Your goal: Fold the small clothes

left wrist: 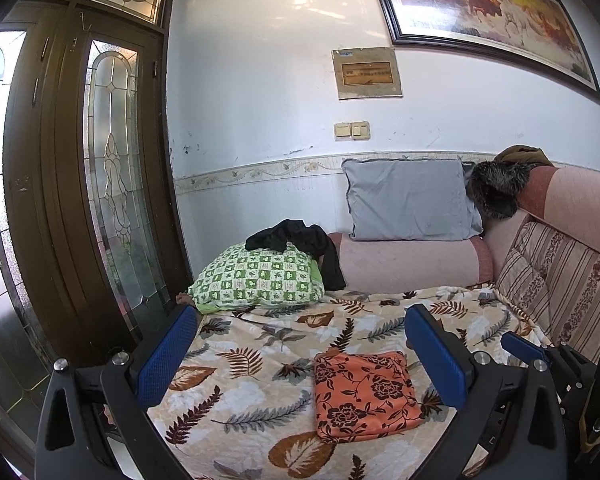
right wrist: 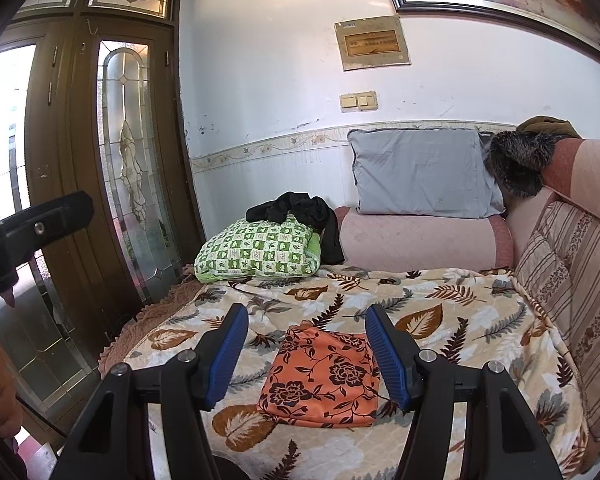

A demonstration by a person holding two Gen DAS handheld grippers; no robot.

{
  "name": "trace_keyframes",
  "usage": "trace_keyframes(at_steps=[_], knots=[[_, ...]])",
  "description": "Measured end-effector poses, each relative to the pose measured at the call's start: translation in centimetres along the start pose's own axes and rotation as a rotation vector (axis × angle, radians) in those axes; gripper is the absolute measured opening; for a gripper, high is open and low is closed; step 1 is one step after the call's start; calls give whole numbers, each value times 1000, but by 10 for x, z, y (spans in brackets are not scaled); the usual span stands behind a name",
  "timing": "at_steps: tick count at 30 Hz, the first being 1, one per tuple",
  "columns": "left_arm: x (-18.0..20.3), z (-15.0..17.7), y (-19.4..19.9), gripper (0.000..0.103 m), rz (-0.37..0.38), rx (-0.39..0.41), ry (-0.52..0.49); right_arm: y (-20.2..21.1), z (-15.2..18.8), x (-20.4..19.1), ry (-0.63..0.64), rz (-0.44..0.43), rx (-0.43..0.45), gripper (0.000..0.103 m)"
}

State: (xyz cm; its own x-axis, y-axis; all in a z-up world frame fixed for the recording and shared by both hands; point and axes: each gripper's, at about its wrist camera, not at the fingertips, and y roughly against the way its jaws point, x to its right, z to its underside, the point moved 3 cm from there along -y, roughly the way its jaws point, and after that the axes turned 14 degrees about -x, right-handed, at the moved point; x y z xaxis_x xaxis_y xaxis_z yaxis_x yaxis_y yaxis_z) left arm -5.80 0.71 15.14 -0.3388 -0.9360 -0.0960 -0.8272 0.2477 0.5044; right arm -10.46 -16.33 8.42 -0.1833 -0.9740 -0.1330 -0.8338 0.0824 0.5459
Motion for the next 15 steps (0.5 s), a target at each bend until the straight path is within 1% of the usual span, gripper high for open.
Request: trace_keyframes(at_steps=[4,9,13,15], knots=[[-4,-1,-6,103,6,-8,9,-3,-1,-5,12,4,-4,65],[-7,-3,-23,103,12,-24,18,-14,-6,-8,12,9,-15,65],[-8,-5,-52,103,67,-47,34,-35,-10,-6,9,11,-43,65],[-8,-4,-72,103,67,-79,39,-52,-11,-2,1,11,-72,65]])
